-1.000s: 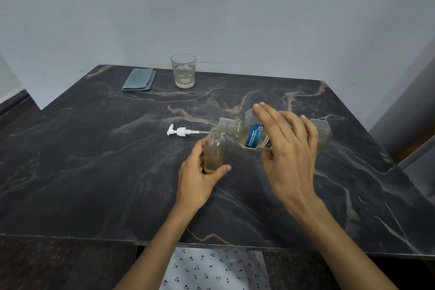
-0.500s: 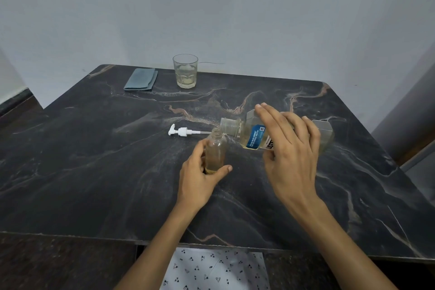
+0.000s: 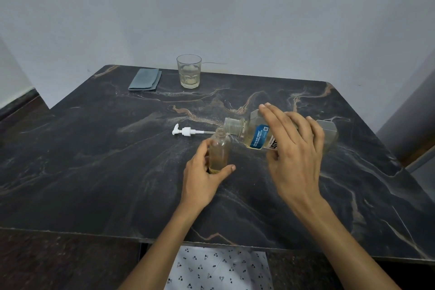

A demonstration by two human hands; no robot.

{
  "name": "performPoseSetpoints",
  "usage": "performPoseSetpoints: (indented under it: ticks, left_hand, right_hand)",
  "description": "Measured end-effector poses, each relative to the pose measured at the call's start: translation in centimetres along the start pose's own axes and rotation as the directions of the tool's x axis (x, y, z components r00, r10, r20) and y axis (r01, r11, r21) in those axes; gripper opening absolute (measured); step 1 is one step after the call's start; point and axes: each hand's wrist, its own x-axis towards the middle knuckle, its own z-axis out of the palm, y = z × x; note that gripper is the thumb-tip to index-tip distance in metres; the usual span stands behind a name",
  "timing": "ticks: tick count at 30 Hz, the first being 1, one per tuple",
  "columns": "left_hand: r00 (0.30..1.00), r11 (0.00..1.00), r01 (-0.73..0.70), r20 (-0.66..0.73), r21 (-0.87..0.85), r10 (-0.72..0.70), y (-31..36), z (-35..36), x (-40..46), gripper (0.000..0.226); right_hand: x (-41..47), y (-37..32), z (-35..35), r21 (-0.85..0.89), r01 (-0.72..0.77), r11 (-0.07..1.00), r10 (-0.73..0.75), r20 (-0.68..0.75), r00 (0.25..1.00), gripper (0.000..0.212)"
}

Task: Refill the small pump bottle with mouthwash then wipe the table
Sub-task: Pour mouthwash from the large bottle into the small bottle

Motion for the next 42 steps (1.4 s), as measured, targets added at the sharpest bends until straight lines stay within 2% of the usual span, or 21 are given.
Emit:
performPoseSetpoints:
  ticks: [42]
  left_hand:
    - [1.000, 1.000, -0.010, 0.002, -0.021, 0.010, -0.35, 0.09, 0.08, 0.060]
  right_hand:
    - [0.01, -0.08, -0.09, 0.000, 0.012, 1.000, -0.012, -0.004, 1.000, 0.090]
